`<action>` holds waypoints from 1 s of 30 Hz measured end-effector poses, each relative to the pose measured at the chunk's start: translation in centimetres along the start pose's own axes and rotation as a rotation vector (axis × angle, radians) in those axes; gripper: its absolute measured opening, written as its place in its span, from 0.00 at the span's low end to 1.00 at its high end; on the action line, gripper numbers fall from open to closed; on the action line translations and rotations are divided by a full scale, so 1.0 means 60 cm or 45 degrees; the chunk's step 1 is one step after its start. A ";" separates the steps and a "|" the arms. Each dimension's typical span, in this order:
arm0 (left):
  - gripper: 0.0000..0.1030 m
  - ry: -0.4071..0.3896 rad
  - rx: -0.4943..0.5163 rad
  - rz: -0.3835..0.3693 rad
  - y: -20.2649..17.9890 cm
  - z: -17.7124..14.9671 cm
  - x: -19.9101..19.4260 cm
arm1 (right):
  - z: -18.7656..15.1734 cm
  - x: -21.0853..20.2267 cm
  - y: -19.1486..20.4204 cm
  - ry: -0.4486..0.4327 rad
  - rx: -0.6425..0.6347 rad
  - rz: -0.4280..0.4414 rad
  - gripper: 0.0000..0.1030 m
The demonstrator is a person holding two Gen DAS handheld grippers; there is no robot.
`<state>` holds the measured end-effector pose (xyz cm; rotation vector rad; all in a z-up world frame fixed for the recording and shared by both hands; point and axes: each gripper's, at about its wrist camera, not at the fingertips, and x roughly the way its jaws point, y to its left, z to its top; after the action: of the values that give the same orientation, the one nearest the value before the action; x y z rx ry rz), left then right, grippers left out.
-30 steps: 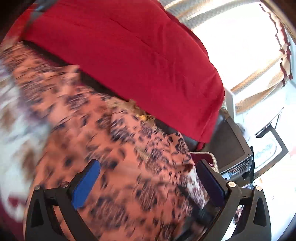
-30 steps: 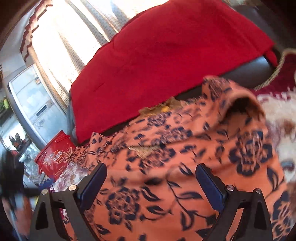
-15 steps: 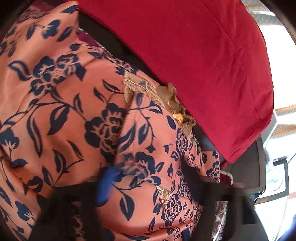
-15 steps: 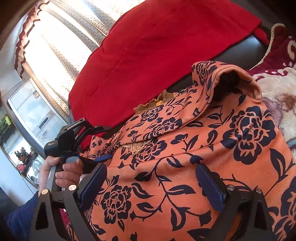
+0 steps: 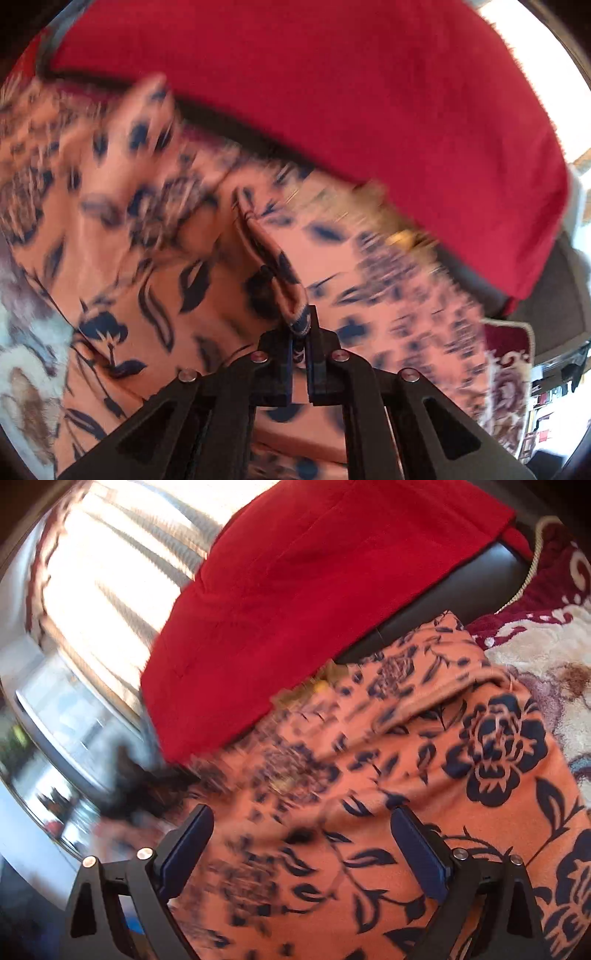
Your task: Fold small clothes
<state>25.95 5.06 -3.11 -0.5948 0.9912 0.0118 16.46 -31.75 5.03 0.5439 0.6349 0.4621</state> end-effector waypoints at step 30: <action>0.73 -0.394 -0.871 -0.131 0.569 0.224 -0.199 | -0.037 0.079 0.023 0.123 -0.314 -0.250 0.98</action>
<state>20.45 43.23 -4.15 -1.2288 0.6390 0.3535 18.05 -27.32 2.35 0.2234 0.7049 0.3764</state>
